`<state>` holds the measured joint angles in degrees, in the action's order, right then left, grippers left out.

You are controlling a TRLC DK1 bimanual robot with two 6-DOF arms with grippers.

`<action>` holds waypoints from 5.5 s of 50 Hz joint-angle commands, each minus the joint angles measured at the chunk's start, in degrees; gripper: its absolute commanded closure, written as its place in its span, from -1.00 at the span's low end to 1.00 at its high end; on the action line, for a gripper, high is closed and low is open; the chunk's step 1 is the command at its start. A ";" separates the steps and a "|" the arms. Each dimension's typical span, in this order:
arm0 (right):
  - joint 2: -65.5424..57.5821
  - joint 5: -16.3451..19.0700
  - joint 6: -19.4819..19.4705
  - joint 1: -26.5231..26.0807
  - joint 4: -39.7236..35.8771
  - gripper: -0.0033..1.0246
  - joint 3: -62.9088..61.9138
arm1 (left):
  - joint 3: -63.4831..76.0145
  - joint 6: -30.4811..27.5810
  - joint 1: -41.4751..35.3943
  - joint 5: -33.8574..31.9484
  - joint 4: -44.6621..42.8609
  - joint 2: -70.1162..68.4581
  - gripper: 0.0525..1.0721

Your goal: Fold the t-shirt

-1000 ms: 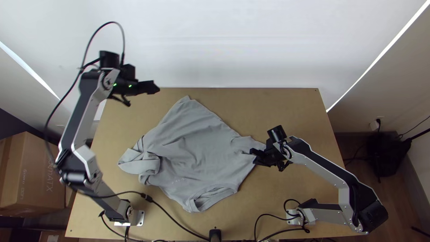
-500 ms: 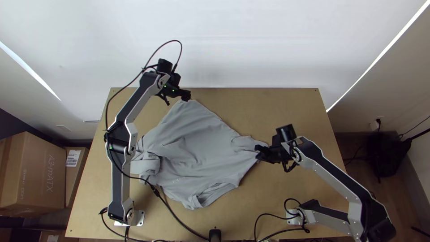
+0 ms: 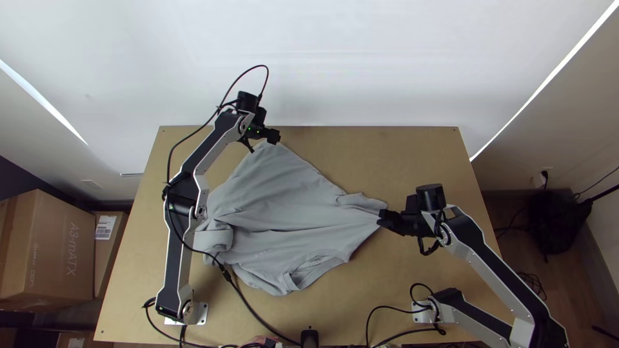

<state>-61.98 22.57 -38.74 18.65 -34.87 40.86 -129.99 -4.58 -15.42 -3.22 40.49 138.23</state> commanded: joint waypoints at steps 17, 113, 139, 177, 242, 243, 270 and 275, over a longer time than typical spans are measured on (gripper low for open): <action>3.44 0.11 0.16 -0.37 0.51 0.94 -3.51 | -1.40 -1.57 -0.31 2.08 -3.14 5.20 -0.79; -18.53 -5.43 21.51 -30.34 23.45 0.95 62.23 | 17.32 10.12 10.06 16.32 -19.22 -63.53 0.96; 10.82 -5.43 21.51 -33.33 27.67 0.95 52.48 | 33.05 7.39 10.76 16.41 -26.95 -90.33 0.96; 23.13 -3.32 20.64 -27.00 21.25 0.95 10.91 | 74.36 12.23 9.36 8.76 -16.06 -108.70 0.96; -44.37 -5.60 23.36 -20.06 42.43 0.95 24.79 | 70.32 13.46 19.90 -4.07 -52.44 -37.51 0.96; -45.25 -5.96 23.36 -19.97 42.43 0.95 25.58 | 69.44 13.37 19.90 -4.07 -52.53 -36.54 0.96; -59.40 -11.14 23.45 -19.18 41.82 0.95 43.87 | 48.70 14.51 20.25 -1.96 -52.36 -16.77 0.96; -60.37 -13.60 23.54 -19.09 42.43 0.95 46.06 | 45.79 15.48 20.08 0.24 -52.44 -15.28 0.95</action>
<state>-120.97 13.19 -15.79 0.69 6.42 83.64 -80.16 9.19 3.22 -7.31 -10.66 121.19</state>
